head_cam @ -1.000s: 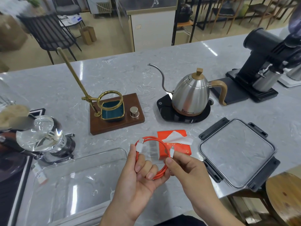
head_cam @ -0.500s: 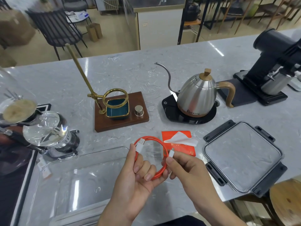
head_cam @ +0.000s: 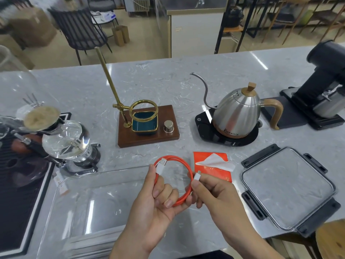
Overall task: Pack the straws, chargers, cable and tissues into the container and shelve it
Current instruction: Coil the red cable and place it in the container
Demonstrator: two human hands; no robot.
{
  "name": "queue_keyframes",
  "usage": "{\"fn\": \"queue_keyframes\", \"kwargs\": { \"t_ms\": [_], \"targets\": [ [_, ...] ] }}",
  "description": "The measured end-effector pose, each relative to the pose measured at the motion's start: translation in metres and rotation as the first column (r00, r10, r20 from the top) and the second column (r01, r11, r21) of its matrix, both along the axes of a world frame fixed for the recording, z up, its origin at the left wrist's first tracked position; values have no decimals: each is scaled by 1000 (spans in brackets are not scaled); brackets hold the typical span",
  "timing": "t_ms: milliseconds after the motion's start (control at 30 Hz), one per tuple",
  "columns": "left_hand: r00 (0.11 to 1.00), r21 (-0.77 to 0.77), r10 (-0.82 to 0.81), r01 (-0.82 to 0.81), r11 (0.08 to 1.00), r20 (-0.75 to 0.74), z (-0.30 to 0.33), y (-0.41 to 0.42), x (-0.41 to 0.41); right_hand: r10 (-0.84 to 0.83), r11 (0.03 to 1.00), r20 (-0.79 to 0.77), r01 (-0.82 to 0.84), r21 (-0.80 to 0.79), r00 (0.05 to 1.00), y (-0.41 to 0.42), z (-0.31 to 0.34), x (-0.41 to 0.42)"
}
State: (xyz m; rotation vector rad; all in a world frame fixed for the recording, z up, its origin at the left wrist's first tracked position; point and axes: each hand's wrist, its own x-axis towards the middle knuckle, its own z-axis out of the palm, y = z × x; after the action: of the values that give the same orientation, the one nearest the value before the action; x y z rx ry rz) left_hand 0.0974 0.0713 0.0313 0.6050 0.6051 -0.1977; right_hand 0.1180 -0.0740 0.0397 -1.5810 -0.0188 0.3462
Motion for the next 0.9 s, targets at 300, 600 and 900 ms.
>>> {"fn": "queue_keyframes", "kwargs": {
  "t_ms": [300, 600, 900],
  "targets": [
    [998, 127, -3, -4, 992, 61, 5, 24, -11, 54, 998, 19, -55, 14, 998, 23, 1, 1],
    [980, 345, 145, -185, 920, 139, 4, 68, -38, 194, 981, 44, -194, 4, 980, 75, 1, -1],
    [943, 735, 242, -331, 592, 230, -11, 120, -70, 326, 944, 58, -322, -68, 944, 131, -7, -1]
  ]
}}
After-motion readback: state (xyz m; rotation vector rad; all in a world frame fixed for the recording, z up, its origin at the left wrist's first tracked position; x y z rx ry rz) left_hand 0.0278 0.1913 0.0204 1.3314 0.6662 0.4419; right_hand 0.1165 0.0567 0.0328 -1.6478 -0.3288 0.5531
